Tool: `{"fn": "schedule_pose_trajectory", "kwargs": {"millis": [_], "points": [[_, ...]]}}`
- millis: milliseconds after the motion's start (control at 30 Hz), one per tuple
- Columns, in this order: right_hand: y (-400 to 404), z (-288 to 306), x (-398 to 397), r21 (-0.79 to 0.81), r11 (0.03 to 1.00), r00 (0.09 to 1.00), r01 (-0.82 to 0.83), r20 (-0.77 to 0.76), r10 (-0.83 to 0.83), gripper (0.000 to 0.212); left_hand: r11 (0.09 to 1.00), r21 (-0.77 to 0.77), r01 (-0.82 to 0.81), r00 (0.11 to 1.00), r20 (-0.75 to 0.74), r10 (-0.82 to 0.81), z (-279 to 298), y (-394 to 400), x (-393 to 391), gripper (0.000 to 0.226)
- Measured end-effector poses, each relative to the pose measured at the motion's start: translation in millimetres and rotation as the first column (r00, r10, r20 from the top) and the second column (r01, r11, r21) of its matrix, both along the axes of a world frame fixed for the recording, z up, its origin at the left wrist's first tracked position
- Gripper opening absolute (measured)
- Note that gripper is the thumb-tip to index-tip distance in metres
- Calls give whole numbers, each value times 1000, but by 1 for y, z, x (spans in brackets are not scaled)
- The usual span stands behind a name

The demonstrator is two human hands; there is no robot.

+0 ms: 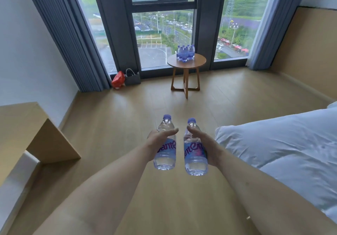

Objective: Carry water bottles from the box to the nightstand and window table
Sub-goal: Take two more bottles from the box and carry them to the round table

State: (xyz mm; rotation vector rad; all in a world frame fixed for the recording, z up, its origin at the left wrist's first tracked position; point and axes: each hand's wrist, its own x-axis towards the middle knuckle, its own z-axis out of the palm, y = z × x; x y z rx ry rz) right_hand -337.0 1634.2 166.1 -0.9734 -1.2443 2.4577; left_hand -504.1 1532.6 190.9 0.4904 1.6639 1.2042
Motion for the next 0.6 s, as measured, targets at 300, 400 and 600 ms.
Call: {"fn": "schedule_pose_trajectory", "kwargs": {"millis": [300,400,600], "points": [[136,-19,-71,-12,988,985,156,73,-155,23,999,-34,-3,997,71,5,-20,146,-73,64],[186,-28,-101,19,984,974,177,139,-178,31,999,-24,48,996,73,-47,-32,204,-112,56],[282,-30,-174,68,995,986,75,145,-84,42,989,-28,144,986,93,-141,-38,316,-190,63]]}}
